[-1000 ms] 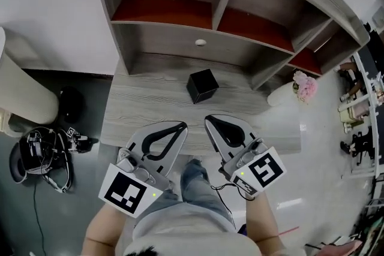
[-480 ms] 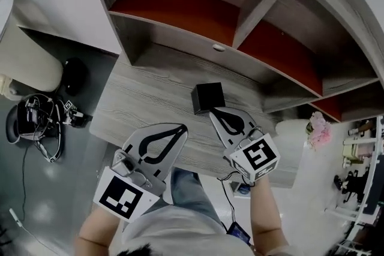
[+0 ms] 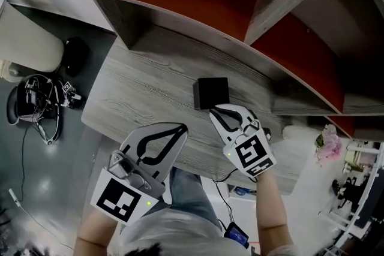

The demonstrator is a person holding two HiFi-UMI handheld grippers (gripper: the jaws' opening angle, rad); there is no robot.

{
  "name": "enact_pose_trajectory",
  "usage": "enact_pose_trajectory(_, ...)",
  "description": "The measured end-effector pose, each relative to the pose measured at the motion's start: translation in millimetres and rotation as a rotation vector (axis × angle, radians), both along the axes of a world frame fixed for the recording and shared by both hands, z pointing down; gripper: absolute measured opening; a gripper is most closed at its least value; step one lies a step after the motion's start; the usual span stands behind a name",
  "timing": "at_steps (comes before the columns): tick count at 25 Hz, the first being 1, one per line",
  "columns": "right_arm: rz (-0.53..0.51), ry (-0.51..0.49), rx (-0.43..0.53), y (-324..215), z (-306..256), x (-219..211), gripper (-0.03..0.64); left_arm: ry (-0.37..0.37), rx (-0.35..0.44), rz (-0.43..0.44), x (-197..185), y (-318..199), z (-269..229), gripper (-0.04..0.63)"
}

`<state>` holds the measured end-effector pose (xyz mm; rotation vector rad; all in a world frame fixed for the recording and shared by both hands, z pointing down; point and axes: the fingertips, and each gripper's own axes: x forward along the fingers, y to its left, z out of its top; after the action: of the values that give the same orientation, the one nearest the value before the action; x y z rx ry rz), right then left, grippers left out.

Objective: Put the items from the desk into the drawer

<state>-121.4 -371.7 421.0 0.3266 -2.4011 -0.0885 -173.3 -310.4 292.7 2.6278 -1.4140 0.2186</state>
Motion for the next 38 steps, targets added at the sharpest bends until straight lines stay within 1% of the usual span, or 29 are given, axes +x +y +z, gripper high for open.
enact_pose_trajectory(4, -0.075, 0.115, 0.057, -3.5, 12.9, 2.8, 0.049, -0.001, -0.011, -0.007, 3.7, -2.2, 7.1, 0.009)
enact_pose_trajectory(9, -0.165, 0.218, 0.101, -3.6, 25.0, 2.6, 0.055, -0.003, -0.017, -0.025, 2.8, -2.5, 8.8, 0.009)
enact_pose_trajectory(16, -0.307, 0.350, 0.105, -0.6, 32.5, -3.2, 0.057, 0.003, -0.024, -0.049, -1.2, -1.7, 10.6, 0.009)
enact_pose_trajectory(20, -0.370, 0.423, 0.111, 1.4, 40.6, -6.9, 0.057, 0.000, -0.030, -0.058, -4.0, -0.2, 12.3, 0.008)
enact_pose_trajectory(25, -0.404, 0.453, 0.083, 5.3, 52.1, -15.8, 0.057, 0.011, -0.038, -0.080, -11.1, 0.8, 15.2, 0.008)
enact_pose_trajectory(30, -0.389, 0.432, 0.035, 5.5, 54.4, -19.7, 0.051, 0.018, -0.044, -0.094, -17.9, 0.9, 16.3, 0.008)
enact_pose_trajectory(34, -0.390, 0.425, 0.032, 9.3, 54.1, -18.3, 0.044, 0.031, -0.040, -0.103, -19.8, 1.8, 15.5, 0.008)
enact_pose_trajectory(38, -0.373, 0.401, 0.054, 13.0, 49.9, -17.6, 0.038, 0.021, -0.033, -0.093, -21.0, 3.9, 13.1, 0.009)
